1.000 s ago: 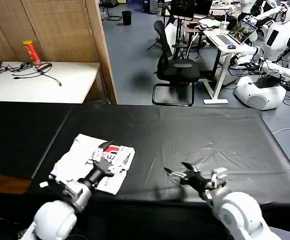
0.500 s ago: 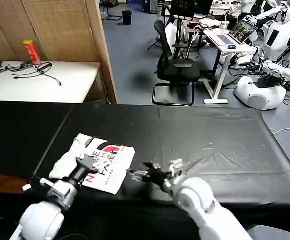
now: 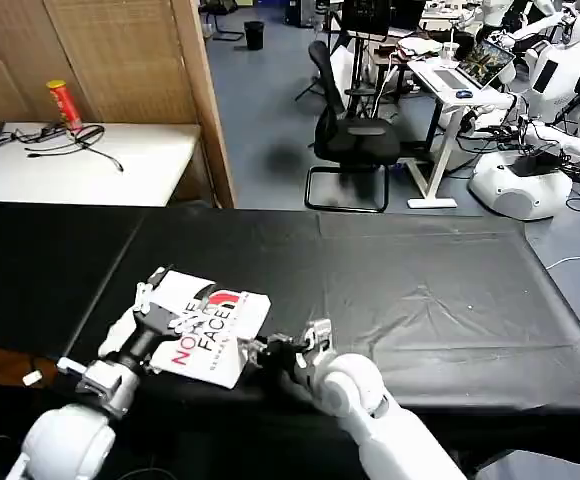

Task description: Fold and organize the clothes.

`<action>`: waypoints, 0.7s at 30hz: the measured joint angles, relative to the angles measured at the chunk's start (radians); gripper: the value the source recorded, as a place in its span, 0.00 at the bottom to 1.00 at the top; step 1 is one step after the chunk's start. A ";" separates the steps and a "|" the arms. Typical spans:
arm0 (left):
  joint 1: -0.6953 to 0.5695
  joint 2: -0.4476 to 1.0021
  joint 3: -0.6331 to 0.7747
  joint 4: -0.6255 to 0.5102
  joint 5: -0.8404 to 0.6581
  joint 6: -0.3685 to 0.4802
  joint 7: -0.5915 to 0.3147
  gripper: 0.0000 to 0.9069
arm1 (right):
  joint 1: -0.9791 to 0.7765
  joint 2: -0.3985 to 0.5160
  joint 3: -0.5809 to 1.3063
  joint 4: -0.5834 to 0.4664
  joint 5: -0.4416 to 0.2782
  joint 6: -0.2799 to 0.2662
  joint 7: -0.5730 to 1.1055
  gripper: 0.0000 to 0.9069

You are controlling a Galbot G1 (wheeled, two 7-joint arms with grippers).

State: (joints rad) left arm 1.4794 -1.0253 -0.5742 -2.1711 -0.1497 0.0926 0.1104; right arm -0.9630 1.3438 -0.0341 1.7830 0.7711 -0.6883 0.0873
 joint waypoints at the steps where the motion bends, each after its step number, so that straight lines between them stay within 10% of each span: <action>1: 0.002 -0.002 0.000 0.000 0.002 -0.003 0.000 0.97 | -0.002 0.003 0.004 -0.003 -0.003 0.001 0.000 0.01; 17: -0.046 -0.031 0.002 0.072 -0.110 0.020 -0.055 0.97 | -0.107 -0.231 0.233 0.175 0.058 -0.048 0.044 0.00; 18: -0.047 -0.032 0.002 0.077 -0.113 0.020 -0.055 0.97 | -0.116 -0.253 0.253 0.184 0.055 -0.048 0.045 0.08; 19: -0.047 -0.033 0.002 0.082 -0.116 0.021 -0.055 0.97 | -0.124 -0.277 0.274 0.193 0.046 -0.048 0.044 0.97; 21: -0.047 -0.036 0.002 0.086 -0.132 0.031 -0.061 0.97 | -0.135 -0.311 0.308 0.210 0.029 -0.048 0.038 0.97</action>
State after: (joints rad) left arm 1.4322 -1.0614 -0.5721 -2.0849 -0.2815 0.1237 0.0492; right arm -1.0977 1.0330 0.2740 1.9933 0.7997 -0.7362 0.1256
